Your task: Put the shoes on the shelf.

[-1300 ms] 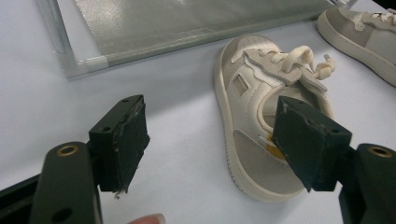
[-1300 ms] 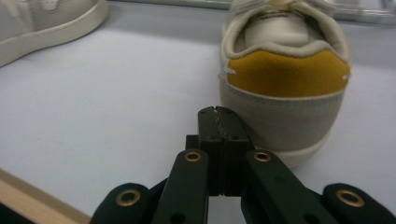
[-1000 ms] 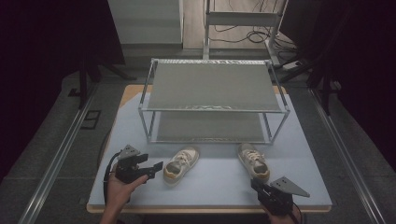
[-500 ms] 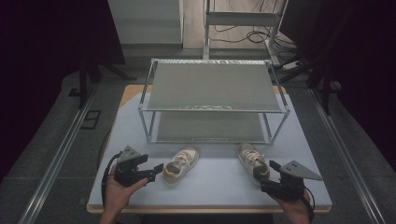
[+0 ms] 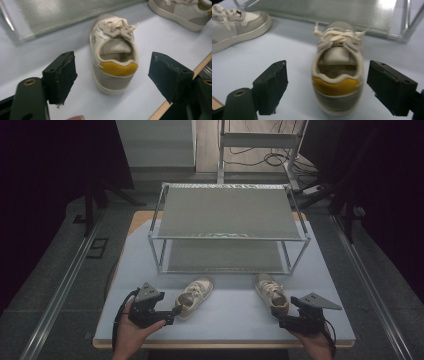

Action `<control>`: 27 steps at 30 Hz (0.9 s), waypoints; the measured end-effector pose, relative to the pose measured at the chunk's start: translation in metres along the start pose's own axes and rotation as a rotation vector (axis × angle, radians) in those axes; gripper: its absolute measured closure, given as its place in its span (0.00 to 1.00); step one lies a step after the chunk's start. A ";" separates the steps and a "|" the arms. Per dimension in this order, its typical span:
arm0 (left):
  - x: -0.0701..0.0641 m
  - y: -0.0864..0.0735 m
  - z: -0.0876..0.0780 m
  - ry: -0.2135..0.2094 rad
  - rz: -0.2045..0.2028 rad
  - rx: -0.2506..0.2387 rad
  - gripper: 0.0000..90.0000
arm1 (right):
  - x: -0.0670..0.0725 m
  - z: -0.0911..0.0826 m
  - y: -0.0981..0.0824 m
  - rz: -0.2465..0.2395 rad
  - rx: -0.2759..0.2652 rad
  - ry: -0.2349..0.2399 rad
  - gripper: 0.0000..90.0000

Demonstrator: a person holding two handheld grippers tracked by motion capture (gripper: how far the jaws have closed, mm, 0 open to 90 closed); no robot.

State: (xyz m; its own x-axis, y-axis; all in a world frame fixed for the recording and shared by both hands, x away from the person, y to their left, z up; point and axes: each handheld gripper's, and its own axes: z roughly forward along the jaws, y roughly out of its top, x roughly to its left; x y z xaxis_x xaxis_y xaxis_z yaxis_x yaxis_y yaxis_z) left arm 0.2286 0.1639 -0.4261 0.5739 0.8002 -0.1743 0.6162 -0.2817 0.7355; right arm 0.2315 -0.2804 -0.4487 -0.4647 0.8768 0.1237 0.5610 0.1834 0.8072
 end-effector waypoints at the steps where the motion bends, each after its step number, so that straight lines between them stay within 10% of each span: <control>1: -0.001 0.000 0.002 0.000 0.000 0.008 0.22 | 0.002 0.002 0.001 -0.007 0.007 -0.001 0.17; 27: -0.012 0.016 0.088 0.119 0.065 0.260 0.11 | 0.002 0.053 0.002 -0.004 0.147 -0.111 0.15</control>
State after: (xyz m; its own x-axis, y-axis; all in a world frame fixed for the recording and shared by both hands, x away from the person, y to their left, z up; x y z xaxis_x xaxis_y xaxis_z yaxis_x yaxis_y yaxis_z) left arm 0.2790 0.1031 -0.4702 0.5585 0.8284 -0.0426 0.7068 -0.4484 0.5471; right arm 0.2679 -0.2549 -0.4776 -0.3936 0.9179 0.0499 0.6574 0.2431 0.7132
